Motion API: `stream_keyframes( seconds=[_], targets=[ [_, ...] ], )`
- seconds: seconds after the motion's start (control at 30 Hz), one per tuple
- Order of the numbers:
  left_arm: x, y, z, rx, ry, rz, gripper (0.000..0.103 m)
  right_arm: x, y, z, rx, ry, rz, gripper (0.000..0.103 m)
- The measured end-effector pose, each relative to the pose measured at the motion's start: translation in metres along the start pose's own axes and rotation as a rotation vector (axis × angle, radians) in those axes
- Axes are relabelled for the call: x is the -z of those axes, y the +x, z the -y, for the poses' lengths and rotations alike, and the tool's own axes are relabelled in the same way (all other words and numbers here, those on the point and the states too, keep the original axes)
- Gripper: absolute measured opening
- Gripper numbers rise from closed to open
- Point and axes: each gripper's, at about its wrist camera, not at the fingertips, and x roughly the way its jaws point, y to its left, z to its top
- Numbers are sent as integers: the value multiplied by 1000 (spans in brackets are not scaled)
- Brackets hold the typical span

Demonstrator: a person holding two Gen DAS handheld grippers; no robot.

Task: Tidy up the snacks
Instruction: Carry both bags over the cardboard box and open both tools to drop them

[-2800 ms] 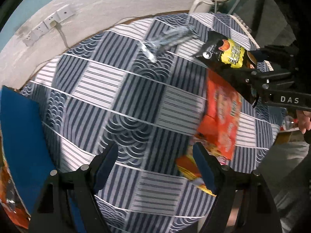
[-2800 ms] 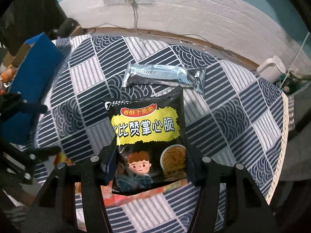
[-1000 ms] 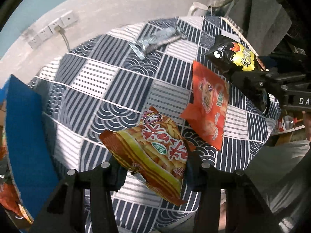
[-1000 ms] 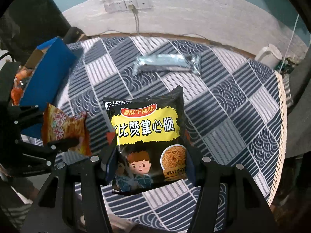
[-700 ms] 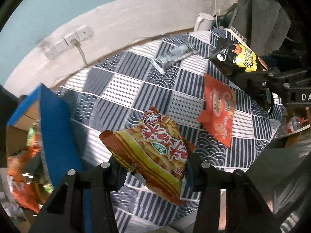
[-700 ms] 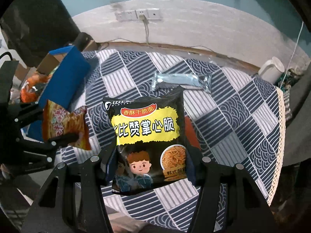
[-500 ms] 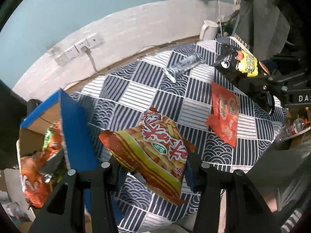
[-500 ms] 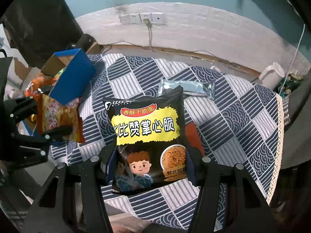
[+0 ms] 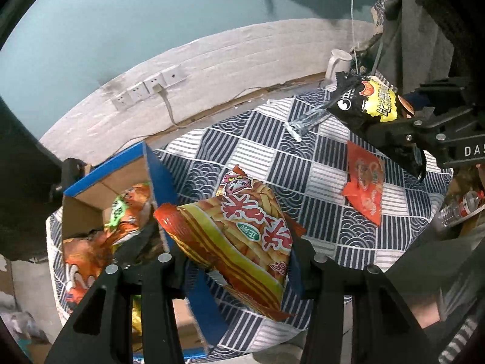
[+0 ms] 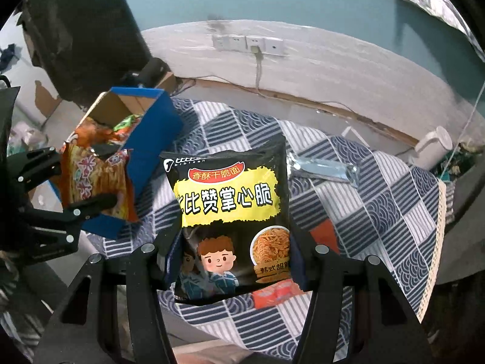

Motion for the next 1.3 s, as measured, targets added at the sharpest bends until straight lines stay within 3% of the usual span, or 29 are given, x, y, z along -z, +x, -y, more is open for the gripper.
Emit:
stream_keyframes(
  seconds=[0.8, 1.3],
  targets=[
    [50, -17, -100, -41, -150, 22, 49, -66, 36, -107, -64, -152, -22, 57],
    [90, 20, -146, -56, -247, -73, 49, -107, 95, -168, -110, -216, -84, 57]
  ],
)
